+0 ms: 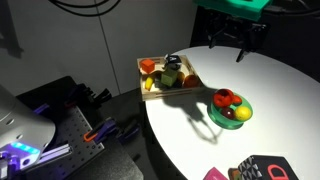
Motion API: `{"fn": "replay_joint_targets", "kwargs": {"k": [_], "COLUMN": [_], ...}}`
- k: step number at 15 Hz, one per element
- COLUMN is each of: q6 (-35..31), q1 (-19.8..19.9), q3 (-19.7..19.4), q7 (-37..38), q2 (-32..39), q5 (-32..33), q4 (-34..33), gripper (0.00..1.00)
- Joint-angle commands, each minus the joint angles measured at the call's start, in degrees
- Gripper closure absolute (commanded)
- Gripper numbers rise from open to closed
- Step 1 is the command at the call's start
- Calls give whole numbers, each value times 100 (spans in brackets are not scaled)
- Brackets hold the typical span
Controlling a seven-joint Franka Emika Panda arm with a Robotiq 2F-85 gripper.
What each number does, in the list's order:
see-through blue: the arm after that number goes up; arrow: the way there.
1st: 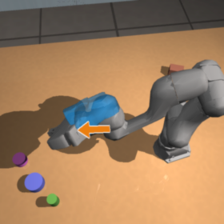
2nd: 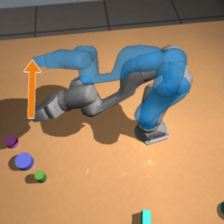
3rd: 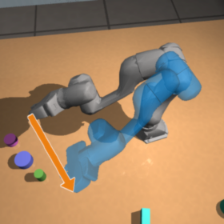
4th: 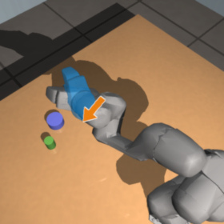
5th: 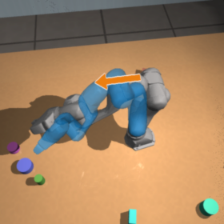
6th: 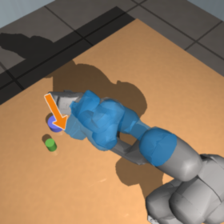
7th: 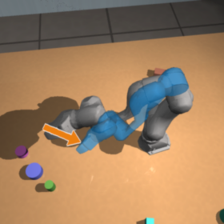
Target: Put the strawberry in the bowl
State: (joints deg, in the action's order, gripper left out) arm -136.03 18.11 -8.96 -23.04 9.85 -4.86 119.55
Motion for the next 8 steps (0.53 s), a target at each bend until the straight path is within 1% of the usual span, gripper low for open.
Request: {"fn": "replay_joint_targets", "kwargs": {"k": [1, 3, 8], "q6": [-380, -405, -659], "q1": [-145, -227, -354], "q3": [72, 98, 85], "q7": [-220, -229, -195], "q2": [-381, -427, -609], "q5": [-397, -581, -654], "q4": [464, 561, 883], "gripper": [0, 0, 0]}}
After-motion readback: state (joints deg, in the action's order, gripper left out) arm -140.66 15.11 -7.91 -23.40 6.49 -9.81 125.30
